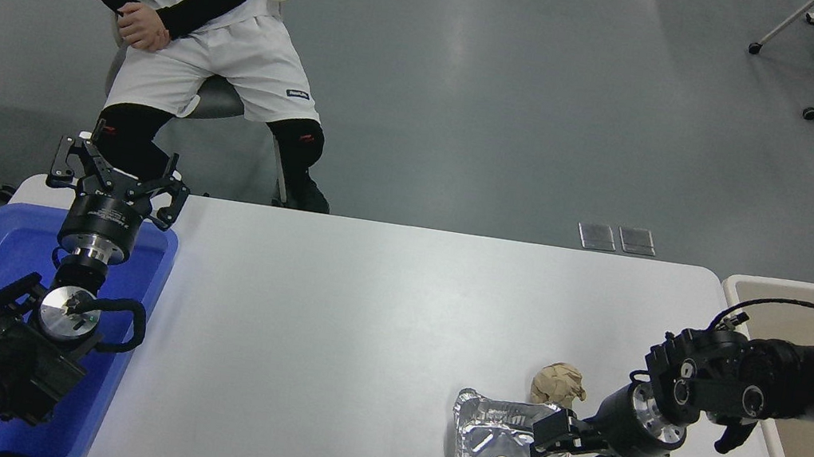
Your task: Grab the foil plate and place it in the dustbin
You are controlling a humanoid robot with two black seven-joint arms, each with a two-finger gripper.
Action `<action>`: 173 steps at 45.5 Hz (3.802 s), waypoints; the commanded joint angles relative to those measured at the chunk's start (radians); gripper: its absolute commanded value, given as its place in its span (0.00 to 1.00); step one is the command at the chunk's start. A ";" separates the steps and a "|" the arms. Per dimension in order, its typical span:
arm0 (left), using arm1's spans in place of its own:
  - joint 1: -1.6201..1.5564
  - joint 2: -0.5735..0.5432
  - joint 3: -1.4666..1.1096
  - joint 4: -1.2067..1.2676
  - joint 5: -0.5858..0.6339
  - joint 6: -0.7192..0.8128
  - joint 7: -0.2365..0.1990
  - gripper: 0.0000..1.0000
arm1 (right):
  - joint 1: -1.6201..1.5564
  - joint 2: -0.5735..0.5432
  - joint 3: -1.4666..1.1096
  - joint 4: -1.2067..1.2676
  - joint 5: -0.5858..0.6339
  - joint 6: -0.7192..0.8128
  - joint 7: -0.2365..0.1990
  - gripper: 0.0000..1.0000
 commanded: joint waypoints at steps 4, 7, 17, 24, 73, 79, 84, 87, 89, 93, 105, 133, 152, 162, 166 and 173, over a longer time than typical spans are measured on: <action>0.000 0.000 0.000 0.000 0.000 0.000 0.001 0.99 | -0.030 0.003 0.004 -0.003 0.000 -0.002 0.001 1.00; 0.000 0.000 0.000 0.000 0.000 0.000 0.001 0.99 | -0.045 0.007 0.007 -0.021 -0.008 -0.008 -0.001 1.00; 0.000 0.000 0.000 0.000 0.000 0.000 0.001 0.99 | -0.067 0.015 0.013 -0.058 0.000 -0.043 -0.002 1.00; 0.000 0.000 0.000 0.000 0.000 0.000 0.001 0.99 | -0.067 0.014 0.009 -0.049 -0.006 -0.043 -0.002 0.89; 0.000 0.000 0.000 0.000 0.000 0.000 -0.001 0.99 | -0.039 0.009 0.012 0.017 0.058 0.087 -0.004 0.00; 0.000 0.000 0.000 0.000 0.000 0.000 0.001 0.99 | 0.002 -0.005 -0.001 0.040 0.058 0.095 -0.006 0.00; 0.000 0.000 0.000 0.000 0.000 0.000 0.001 0.99 | 0.053 -0.040 -0.004 0.079 0.057 0.121 -0.006 0.00; 0.000 0.000 0.000 0.000 0.000 0.000 -0.001 0.99 | 0.085 -0.062 -0.007 0.103 0.055 0.142 -0.006 0.00; 0.000 0.000 0.000 0.000 0.001 0.000 0.001 0.99 | 0.107 -0.072 -0.008 0.114 0.054 0.154 -0.006 0.00; 0.000 0.000 0.000 0.000 0.000 0.000 0.001 0.99 | 0.143 -0.089 -0.017 0.128 0.048 0.197 -0.013 0.00; 0.000 0.000 0.000 0.000 0.000 0.000 0.001 0.99 | 0.268 -0.146 -0.060 0.158 0.045 0.303 -0.039 0.00; 0.000 0.000 0.000 0.000 0.000 0.000 -0.001 0.99 | 0.576 -0.276 -0.090 0.209 0.040 0.316 -0.150 0.00; 0.000 0.000 0.000 0.000 0.000 0.000 0.001 0.99 | 0.757 -0.284 -0.168 0.209 0.040 0.316 -0.167 0.00; 0.000 0.000 0.000 0.000 0.000 0.000 0.001 0.99 | 0.823 -0.283 -0.198 0.209 0.041 0.316 -0.167 0.00; 0.000 0.000 0.000 0.000 0.000 0.000 0.001 0.99 | 0.844 -0.283 -0.202 0.209 0.041 0.316 -0.167 0.00; 0.000 0.000 0.000 0.000 0.000 0.000 0.001 0.99 | 0.884 -0.283 -0.218 0.208 0.040 0.316 -0.167 0.00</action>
